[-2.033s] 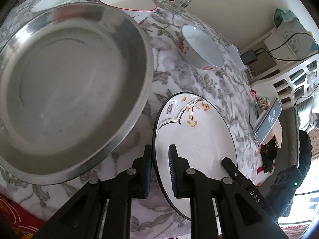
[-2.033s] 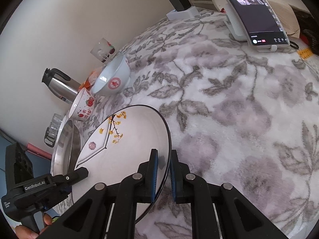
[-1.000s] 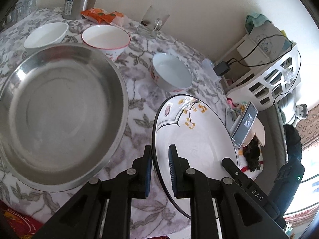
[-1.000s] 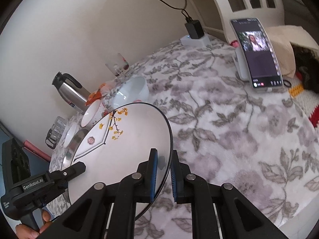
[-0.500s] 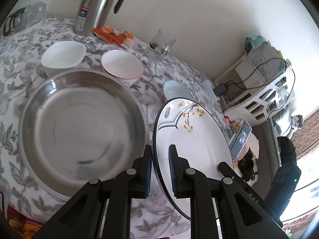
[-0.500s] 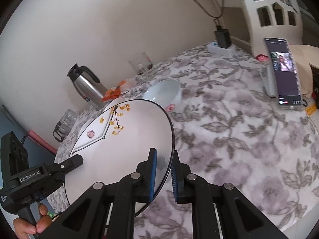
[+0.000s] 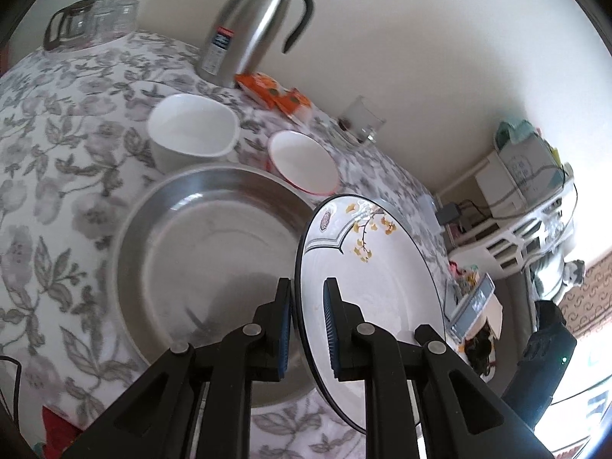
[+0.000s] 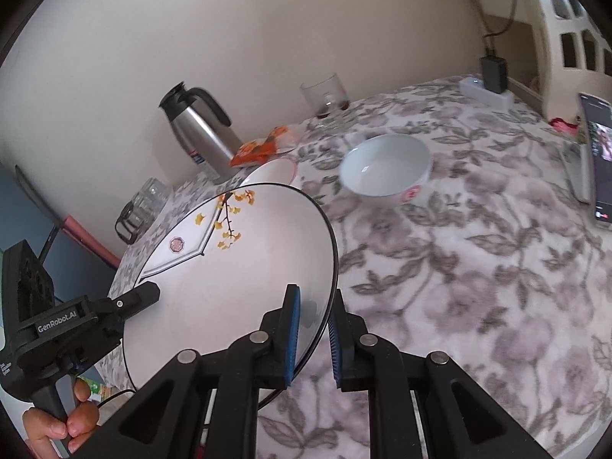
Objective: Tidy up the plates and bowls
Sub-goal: 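Carry the yellow-blossom plate toward the steel tray with the left tool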
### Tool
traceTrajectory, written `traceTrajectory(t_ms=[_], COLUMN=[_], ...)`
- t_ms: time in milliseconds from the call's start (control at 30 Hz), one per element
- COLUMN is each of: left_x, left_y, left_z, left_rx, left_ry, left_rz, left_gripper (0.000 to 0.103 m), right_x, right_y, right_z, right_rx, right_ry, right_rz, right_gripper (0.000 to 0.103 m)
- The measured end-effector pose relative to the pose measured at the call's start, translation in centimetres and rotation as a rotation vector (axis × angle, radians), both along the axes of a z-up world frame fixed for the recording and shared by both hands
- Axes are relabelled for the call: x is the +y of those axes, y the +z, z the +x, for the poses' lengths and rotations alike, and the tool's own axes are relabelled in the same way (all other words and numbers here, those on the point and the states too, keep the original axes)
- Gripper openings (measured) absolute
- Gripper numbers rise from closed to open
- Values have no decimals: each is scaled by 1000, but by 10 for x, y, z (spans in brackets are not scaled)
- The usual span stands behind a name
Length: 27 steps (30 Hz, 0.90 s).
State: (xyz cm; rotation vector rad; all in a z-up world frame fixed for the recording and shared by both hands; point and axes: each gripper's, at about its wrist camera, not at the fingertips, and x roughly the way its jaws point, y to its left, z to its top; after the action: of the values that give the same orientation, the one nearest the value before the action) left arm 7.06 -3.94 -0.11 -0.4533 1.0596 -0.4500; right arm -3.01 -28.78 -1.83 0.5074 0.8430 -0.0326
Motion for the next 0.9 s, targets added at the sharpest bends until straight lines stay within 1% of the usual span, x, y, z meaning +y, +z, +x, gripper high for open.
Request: traceTrajectory(t_ms=[300,433,567,800,900], left_x=[39,54,68,77,78], left_y=[-13,-18,-27,-34,-39], left_z=[13,20,27,33,37], left_rx=[32,40,66,86,106], left_ry=[64,93,127,142,144], left_rz=[-20,-21,-35,-42,-43], left_gripper=[17,17,17,17,17], right_x=[35,50,64,72,72], right_y=[-5,-10,-17,-26,-28], right_z=[25,35,43,50,53], right_rx=[18,27,35,52,60], right_ry=[57,74,86,90,90], right_rz=[-8,-4,-12,-12,-18], right_gripper=[14,14,14,15,15])
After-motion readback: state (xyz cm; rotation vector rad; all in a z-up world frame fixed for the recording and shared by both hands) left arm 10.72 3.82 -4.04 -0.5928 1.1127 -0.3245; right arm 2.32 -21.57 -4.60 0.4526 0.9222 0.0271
